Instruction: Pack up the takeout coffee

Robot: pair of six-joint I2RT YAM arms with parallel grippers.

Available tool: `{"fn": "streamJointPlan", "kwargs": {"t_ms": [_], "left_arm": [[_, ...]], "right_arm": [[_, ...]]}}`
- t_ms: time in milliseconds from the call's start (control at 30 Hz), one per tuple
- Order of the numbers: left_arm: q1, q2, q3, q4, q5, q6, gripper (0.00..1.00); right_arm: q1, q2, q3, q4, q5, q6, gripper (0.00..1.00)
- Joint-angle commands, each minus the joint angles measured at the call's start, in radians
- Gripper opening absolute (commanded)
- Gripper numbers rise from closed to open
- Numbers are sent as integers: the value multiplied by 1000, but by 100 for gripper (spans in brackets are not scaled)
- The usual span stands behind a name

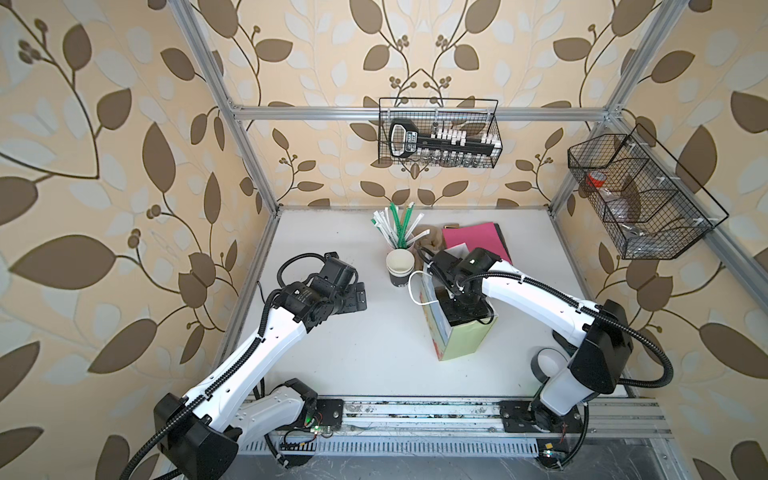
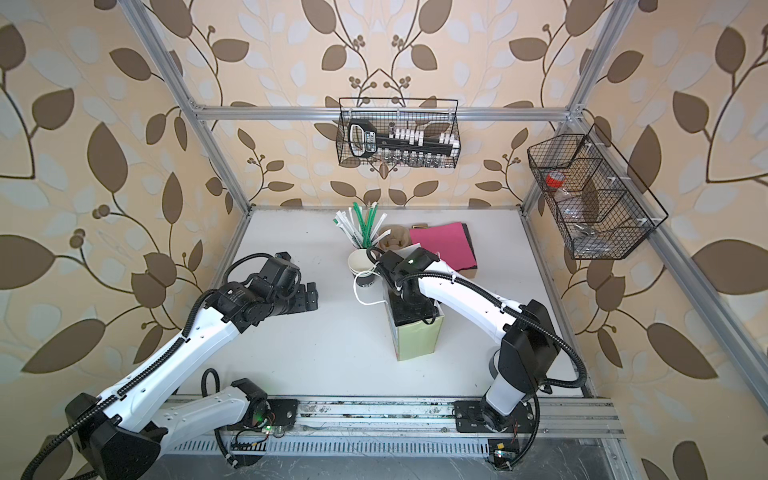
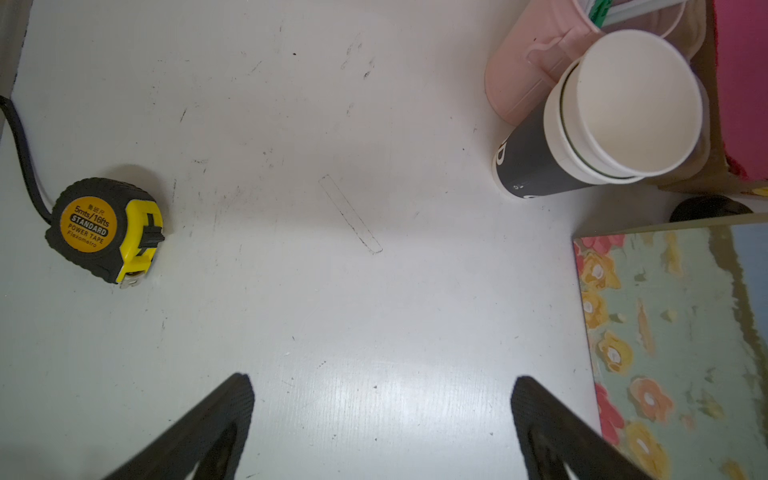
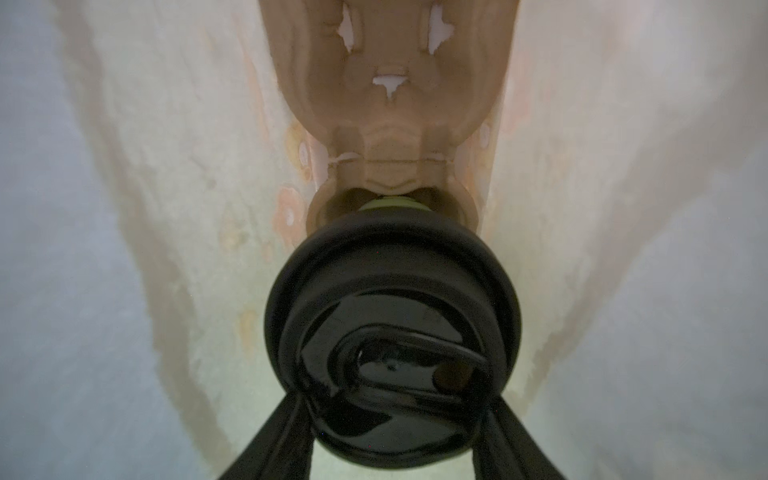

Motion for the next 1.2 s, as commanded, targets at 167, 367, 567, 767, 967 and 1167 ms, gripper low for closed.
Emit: {"fn": "streamJointPlan", "kwargs": {"t_ms": [167, 367, 567, 767, 967, 1167], "left_arm": [[10, -1, 19, -10, 6, 22, 99], [10, 0, 20, -9, 7, 24, 99], [9, -1, 20, -9, 5, 24, 99], [9, 2, 21, -10, 6, 24, 99], [9, -1, 20, -9, 3, 24, 99], [10, 5, 22, -9, 8, 24, 99]], "right_arm": [[-2, 11, -62, 39, -2, -7, 40], [-4, 20, -64, 45, -3, -14, 40], [-4, 9, -84, 59, 5, 0, 40], [10, -2, -68, 57, 0, 24, 40], [26, -32, -62, 57, 27, 56, 40], [46, -61, -20, 26, 39, 81, 40]]}}
